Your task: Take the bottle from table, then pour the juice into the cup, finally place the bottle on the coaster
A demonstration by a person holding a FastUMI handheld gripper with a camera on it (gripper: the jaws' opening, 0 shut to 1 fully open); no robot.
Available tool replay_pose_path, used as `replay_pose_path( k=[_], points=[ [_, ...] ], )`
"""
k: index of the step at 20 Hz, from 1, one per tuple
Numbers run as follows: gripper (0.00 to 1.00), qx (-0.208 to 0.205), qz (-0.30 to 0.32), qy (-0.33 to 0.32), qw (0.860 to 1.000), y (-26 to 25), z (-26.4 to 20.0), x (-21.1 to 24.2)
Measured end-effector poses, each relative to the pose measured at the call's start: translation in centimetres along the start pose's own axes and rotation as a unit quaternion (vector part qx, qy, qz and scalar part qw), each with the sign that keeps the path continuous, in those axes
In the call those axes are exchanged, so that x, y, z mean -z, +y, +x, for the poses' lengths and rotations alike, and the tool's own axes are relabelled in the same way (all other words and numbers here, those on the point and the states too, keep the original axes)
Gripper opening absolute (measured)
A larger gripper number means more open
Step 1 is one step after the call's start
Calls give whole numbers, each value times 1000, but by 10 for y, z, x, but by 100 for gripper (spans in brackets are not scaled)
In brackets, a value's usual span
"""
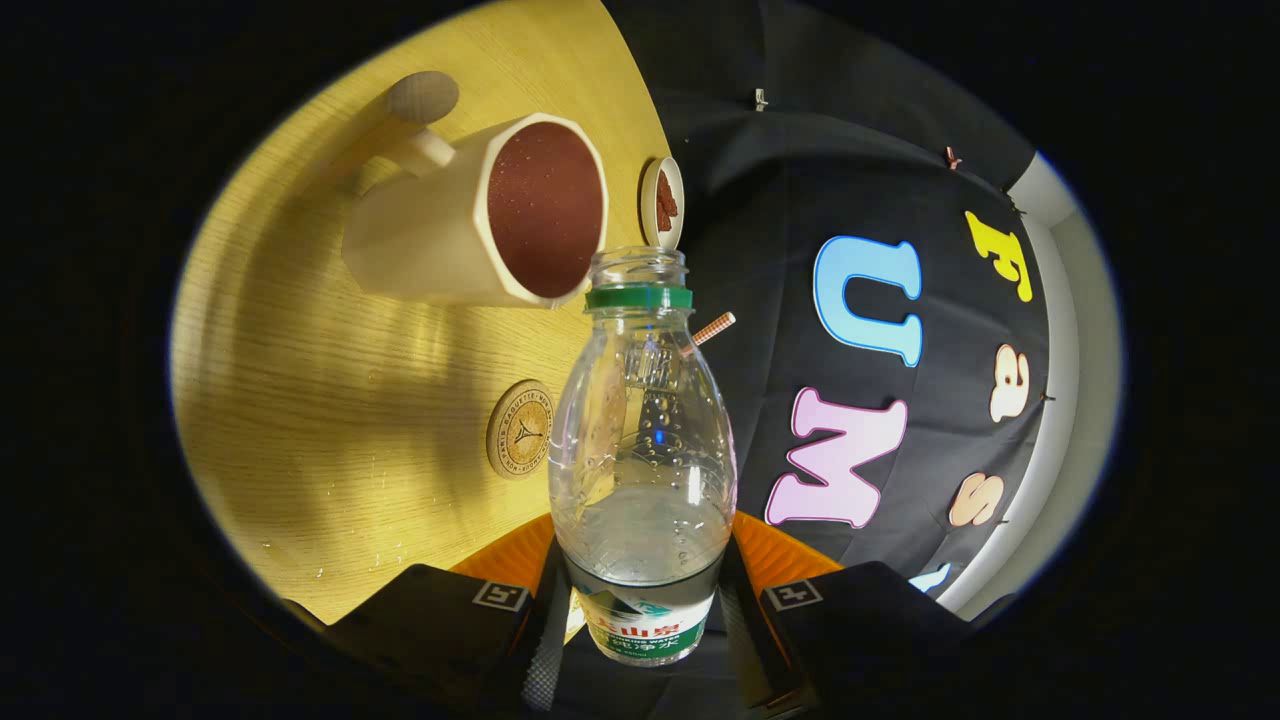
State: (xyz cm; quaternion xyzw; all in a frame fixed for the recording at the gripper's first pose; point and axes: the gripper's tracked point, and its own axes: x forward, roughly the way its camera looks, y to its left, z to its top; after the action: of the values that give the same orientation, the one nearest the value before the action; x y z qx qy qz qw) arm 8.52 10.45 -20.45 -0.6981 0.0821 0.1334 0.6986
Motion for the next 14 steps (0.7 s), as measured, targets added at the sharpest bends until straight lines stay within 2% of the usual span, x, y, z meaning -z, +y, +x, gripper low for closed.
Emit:
replay_pose_path(
  k=[14],
  points=[
    [70, 3, -23, 4, 1000, -6, 1, 4]
  ],
)
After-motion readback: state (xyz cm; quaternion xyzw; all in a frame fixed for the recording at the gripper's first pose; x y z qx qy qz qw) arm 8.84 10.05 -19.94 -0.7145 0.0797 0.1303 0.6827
